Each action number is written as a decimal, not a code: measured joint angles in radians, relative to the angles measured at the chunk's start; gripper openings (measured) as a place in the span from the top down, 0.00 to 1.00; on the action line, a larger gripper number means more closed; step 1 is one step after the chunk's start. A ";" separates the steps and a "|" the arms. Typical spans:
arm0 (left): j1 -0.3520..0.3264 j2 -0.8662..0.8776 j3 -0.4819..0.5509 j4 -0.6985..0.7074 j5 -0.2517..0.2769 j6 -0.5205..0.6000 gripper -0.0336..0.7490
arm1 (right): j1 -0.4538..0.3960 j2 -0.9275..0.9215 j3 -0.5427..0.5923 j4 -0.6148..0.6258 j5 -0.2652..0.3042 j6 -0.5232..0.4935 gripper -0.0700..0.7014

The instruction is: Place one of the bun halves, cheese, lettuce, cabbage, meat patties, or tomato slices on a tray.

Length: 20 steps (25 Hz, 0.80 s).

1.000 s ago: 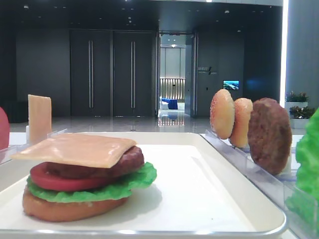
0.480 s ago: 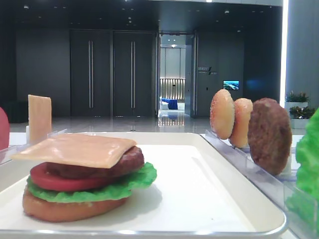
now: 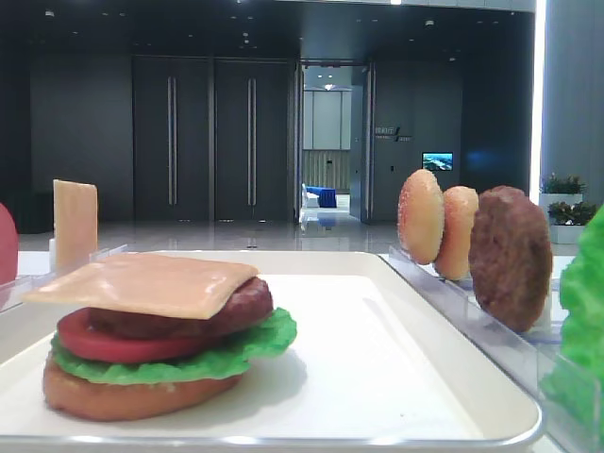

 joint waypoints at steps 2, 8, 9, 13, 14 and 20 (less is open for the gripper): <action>0.000 -0.034 0.028 0.000 -0.015 0.000 0.45 | 0.000 0.000 0.000 0.000 0.000 0.000 0.60; 0.000 -0.122 0.033 -0.008 -0.041 0.000 0.45 | 0.000 0.000 0.000 0.000 0.000 0.000 0.60; 0.000 -0.132 0.033 -0.008 -0.044 0.001 0.45 | 0.000 0.000 0.000 0.000 0.000 0.000 0.60; 0.000 -0.137 0.040 -0.008 -0.063 0.004 0.45 | 0.000 0.000 0.000 0.000 0.000 0.000 0.60; 0.000 -0.137 0.045 -0.008 -0.066 0.004 0.45 | 0.000 0.000 0.000 0.000 0.000 0.000 0.60; 0.000 -0.137 0.065 -0.014 -0.096 0.005 0.46 | 0.000 0.000 0.000 0.000 0.000 0.000 0.60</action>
